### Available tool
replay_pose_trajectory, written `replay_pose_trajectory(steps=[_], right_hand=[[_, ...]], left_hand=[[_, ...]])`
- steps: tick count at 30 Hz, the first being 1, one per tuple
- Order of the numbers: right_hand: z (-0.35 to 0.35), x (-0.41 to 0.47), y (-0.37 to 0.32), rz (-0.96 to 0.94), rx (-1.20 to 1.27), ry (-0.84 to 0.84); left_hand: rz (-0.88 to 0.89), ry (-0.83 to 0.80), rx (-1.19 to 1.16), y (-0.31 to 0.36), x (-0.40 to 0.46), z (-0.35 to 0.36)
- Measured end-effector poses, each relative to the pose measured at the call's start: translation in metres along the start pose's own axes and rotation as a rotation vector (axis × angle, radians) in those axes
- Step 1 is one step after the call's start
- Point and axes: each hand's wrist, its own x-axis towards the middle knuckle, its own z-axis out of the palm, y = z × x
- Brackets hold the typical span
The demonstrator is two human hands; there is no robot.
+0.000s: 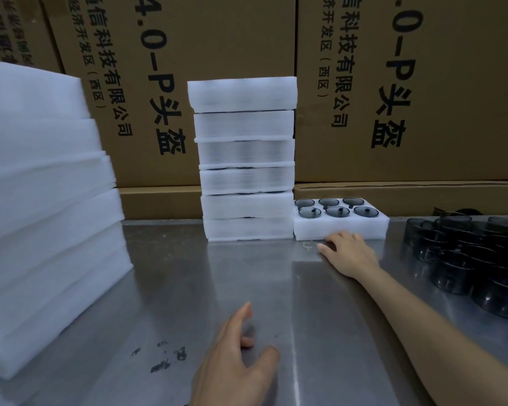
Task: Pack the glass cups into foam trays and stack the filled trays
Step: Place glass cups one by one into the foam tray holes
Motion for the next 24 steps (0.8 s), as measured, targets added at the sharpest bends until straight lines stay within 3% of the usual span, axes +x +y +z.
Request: replay_pose_trajectory(steps=[12,24], right_hand=[[-0.013,-0.044,-0.013,0.025,-0.005,-0.016],[-0.053,-0.228,-0.042,-0.082,0.023,-0.013]], left_hand=[[0.014,-0.028,0.016,-0.002,0.007,-0.001],[0.054,0.000,0.000,0.011,-0.017,-0.010]])
